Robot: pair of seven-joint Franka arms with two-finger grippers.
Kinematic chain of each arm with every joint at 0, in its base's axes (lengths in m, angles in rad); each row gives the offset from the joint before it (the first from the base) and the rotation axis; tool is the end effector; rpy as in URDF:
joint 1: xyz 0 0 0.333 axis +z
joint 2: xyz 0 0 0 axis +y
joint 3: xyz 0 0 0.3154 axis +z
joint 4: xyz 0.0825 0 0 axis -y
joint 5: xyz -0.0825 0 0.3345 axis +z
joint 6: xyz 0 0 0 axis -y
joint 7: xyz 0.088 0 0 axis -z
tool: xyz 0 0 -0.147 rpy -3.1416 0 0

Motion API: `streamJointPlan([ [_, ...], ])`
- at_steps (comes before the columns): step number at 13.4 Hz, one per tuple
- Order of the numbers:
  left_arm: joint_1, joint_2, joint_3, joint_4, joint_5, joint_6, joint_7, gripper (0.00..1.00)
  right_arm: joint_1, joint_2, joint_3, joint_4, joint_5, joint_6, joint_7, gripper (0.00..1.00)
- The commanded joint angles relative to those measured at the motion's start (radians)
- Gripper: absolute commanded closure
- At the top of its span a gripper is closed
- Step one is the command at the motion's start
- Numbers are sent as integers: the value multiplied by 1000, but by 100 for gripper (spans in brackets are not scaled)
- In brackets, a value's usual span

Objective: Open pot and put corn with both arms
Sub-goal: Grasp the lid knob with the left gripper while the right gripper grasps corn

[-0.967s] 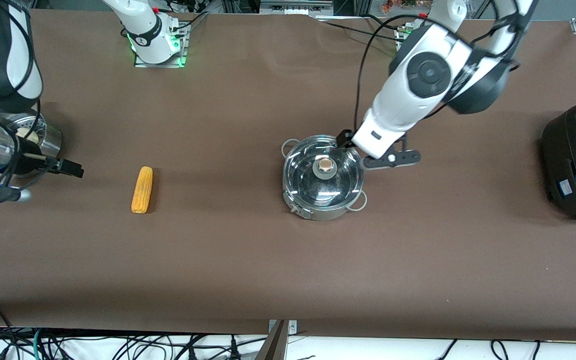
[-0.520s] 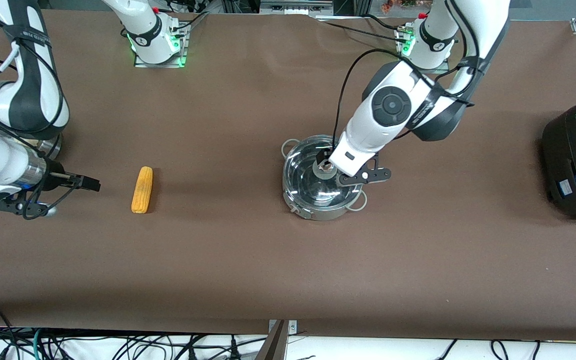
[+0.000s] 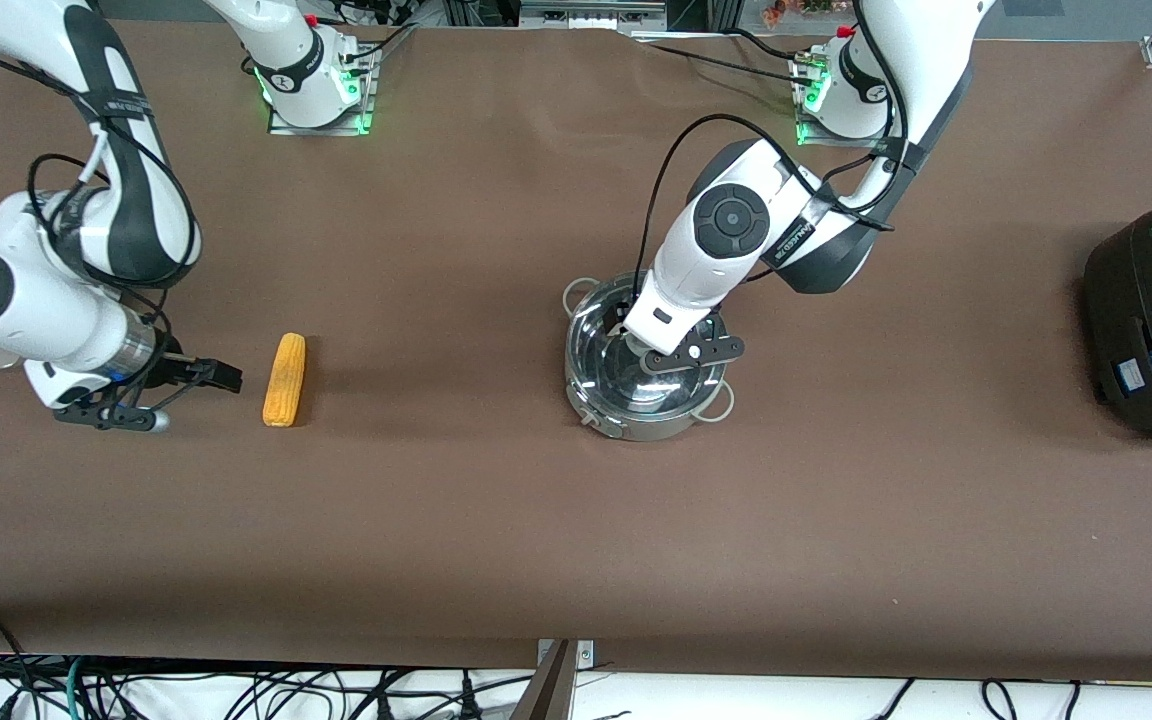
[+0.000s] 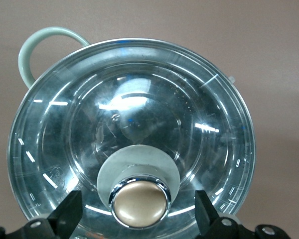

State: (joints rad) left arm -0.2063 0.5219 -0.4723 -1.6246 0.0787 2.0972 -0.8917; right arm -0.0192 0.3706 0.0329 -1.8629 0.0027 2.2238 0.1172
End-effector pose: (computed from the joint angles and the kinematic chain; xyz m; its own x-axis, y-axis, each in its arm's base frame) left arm 0.5199 -0.3661 0.3309 0.9683 0.2191 -0.1201 0.2320 -0.9669 0.1059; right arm 0.5921 0.0073 0.3086 0.9942 -0.1070 -0.0111 -0.1072 -0.9942 -0.0128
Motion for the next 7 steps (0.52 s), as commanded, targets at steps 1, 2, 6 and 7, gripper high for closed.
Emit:
streamJointPlan([
  [1,-4,18,-3,29,36,-5,-27,8,1,19,15,-65,8,126,-1,0],
  [2,-4,23,-3,31,35,-6,-27,10,2,21,25,-81,10,148,10,0],
  [6,-7,36,-3,32,33,-6,-27,14,4,56,41,-87,10,187,41,0],
  [7,-8,38,-3,32,33,-6,-29,15,4,63,44,-91,11,200,47,0],
])
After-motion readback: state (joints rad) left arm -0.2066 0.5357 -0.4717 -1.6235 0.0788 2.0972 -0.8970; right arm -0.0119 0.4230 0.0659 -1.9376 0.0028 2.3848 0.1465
